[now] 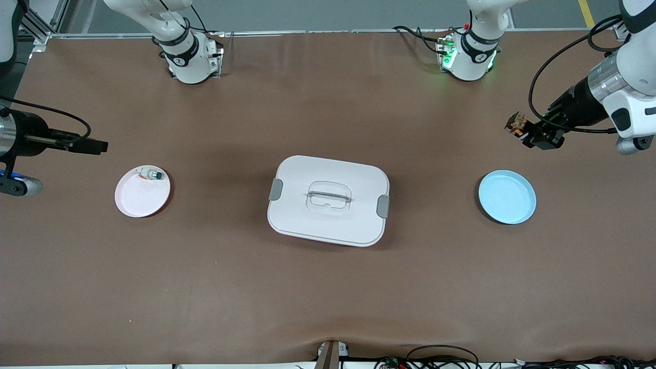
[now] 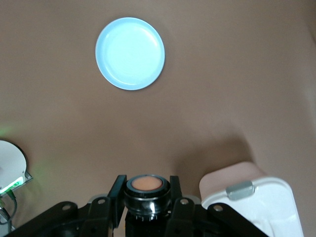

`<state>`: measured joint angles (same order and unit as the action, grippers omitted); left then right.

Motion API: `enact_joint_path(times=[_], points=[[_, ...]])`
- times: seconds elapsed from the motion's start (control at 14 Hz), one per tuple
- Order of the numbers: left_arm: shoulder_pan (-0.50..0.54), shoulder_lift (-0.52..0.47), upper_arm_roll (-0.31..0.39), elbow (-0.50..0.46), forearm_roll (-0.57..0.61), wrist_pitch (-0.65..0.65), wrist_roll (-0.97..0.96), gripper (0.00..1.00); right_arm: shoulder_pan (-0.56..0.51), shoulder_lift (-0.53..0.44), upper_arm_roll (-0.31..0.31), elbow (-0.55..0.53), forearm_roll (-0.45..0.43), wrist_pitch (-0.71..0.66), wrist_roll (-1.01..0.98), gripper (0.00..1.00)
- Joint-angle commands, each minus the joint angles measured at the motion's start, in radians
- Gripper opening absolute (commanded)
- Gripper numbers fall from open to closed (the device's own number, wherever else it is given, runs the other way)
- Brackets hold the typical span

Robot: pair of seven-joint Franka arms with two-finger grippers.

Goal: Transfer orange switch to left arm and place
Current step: 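Move the held switch with the left gripper over the blue plate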

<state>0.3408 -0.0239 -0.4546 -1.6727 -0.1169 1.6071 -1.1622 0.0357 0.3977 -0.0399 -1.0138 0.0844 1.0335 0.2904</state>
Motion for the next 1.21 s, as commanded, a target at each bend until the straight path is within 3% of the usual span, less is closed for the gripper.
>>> enact_joint_path(times=[0.0, 0.57, 1.14], points=[[0.015, -0.011, -0.009, -0.059, 0.046, 0.065, -0.103, 0.00, -0.032, -0.002, 0.014, -0.005, -0.026, -0.010, -0.025, 1.00], [0.049, -0.056, -0.009, -0.266, 0.051, 0.286, -0.195, 0.00, -0.063, 0.066, 0.012, -0.009, -0.089, 0.003, -0.238, 1.00], [0.098, -0.090, -0.010, -0.496, 0.095, 0.549, -0.194, 0.00, -0.073, 0.062, 0.012, -0.008, -0.100, 0.007, -0.241, 1.00]])
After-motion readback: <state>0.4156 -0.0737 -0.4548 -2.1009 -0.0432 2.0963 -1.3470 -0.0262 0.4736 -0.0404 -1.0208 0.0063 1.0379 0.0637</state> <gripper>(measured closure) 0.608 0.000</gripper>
